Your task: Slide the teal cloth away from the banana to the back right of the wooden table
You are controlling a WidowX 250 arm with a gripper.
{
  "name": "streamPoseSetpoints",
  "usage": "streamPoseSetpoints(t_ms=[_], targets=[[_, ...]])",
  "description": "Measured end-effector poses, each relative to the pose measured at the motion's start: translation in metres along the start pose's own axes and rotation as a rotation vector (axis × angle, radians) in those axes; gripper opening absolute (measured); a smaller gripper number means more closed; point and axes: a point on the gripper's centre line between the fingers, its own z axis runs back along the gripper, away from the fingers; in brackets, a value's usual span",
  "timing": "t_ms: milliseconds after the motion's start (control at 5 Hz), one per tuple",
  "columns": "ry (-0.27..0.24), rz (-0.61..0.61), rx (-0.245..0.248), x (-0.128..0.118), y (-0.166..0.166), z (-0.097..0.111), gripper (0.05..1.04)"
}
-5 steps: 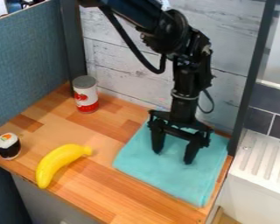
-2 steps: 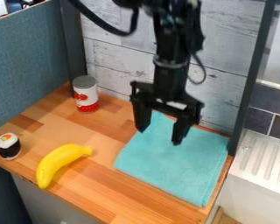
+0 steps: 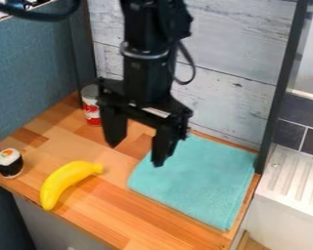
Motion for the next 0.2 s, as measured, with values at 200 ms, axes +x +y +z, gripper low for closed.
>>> streamPoseSetpoints(t_ms=[200], targets=[[0.041, 0.071, -0.030, -0.0177, 0.0249, -0.0151, 1.001]])
